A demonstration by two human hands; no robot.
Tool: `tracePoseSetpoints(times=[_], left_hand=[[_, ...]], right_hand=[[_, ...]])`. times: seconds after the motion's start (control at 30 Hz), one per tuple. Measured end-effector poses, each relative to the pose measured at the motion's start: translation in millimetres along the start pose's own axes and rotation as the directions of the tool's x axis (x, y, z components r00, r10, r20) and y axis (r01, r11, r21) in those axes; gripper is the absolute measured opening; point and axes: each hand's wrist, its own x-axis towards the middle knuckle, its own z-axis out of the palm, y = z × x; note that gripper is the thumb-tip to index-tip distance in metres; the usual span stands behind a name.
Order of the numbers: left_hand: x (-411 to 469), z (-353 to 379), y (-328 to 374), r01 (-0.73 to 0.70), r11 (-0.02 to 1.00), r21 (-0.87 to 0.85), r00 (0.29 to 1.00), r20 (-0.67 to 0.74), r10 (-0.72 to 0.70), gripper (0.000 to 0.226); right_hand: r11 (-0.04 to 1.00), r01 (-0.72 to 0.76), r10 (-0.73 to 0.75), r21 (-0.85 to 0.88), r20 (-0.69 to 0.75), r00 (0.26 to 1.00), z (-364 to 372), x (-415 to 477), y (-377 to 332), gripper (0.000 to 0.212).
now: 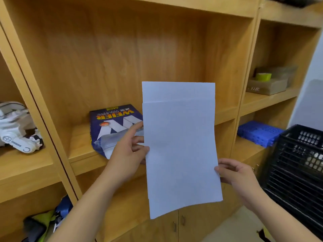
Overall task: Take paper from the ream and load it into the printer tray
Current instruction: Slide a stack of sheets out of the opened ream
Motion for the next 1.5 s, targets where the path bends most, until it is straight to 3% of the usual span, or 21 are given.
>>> tracePoseSetpoints(times=[0.3,0.73,1.07,1.5], left_hand=[[128.5,30.5,39.0,0.003,0.999,0.046,0.997,-0.083,0.001,0.065],[260.5,77.7,51.9,-0.058,0.986,0.157,0.920,-0.375,0.114,0.060],[281.1,87.8,35.5,-0.053,0.953,0.299,0.888,-0.422,0.182,0.058],[273.7,92.6,34.4,-0.052,0.955,0.291,0.897,-0.406,0.173,0.045]], right_hand=[[0.985,0.168,-0.170,0.034,0.091,0.981,-18.9,145.0,-47.7,0.022],[0.923,0.381,-0.385,0.059,0.125,0.914,-7.1,307.1,-105.9,0.034],[0.930,0.347,-0.361,0.125,0.125,0.924,7.0,345.8,-88.0,0.030],[0.898,0.386,-0.425,0.210,0.189,0.885,1.0,351.9,-85.4,0.038]])
